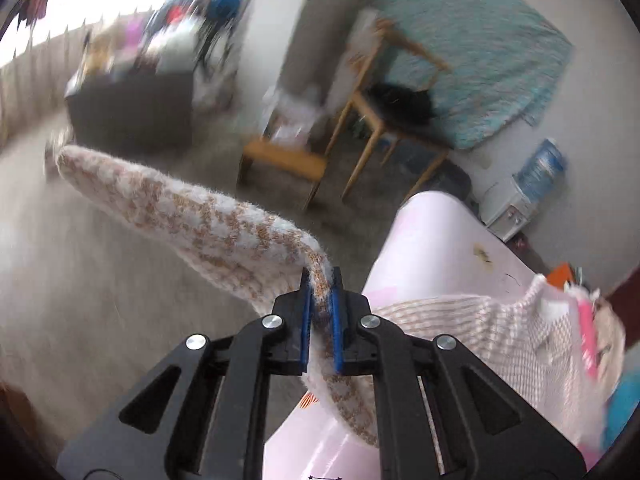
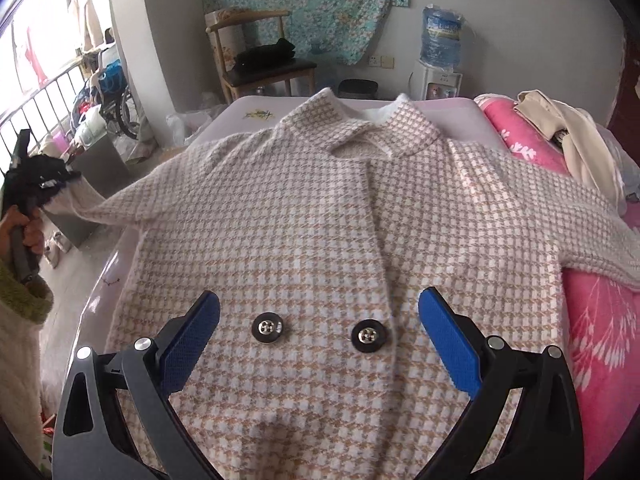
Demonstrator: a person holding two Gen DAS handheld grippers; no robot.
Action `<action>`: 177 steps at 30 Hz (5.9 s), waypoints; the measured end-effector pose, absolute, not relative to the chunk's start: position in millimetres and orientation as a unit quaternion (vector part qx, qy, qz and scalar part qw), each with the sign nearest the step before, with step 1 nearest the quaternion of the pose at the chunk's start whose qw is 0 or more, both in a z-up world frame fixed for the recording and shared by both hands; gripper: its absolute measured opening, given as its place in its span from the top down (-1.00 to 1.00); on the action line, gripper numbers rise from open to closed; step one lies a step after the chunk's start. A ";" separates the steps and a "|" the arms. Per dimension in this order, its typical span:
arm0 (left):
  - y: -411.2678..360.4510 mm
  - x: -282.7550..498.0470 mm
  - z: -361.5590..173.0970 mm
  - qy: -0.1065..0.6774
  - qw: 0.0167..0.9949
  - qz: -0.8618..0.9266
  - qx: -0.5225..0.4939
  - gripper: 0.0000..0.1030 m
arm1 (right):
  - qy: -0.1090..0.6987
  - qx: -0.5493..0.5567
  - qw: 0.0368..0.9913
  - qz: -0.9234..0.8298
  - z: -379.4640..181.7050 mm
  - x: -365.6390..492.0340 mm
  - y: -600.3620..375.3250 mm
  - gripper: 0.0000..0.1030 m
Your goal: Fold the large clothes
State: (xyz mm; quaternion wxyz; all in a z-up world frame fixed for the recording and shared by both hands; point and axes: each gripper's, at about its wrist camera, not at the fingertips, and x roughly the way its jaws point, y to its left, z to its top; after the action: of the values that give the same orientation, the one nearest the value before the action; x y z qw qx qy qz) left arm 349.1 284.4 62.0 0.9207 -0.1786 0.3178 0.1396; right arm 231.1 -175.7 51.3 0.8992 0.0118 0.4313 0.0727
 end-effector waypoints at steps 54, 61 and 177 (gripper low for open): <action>108.9 352.9 -46.2 0.473 0.878 0.067 -0.035 0.34 | 0.433 0.111 0.889 0.097 54.7 368.5 -289.3 0.81; 108.5 349.8 -48.0 0.466 0.881 0.071 -0.032 0.32 | 0.520 0.098 0.846 0.069 -18.7 392.2 -317.6 0.81; 9.1 408.8 -54.9 0.456 0.889 -0.014 0.026 -0.87 | 0.453 0.238 0.853 -0.103 42.5 279.3 -505.4 -0.45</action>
State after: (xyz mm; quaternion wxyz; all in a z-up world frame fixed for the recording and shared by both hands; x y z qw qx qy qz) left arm 408.8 9.1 -54.9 0.8893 0.0265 0.4564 -0.0143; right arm 279.3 -505.4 42.5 0.8530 0.2383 0.4528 -0.1027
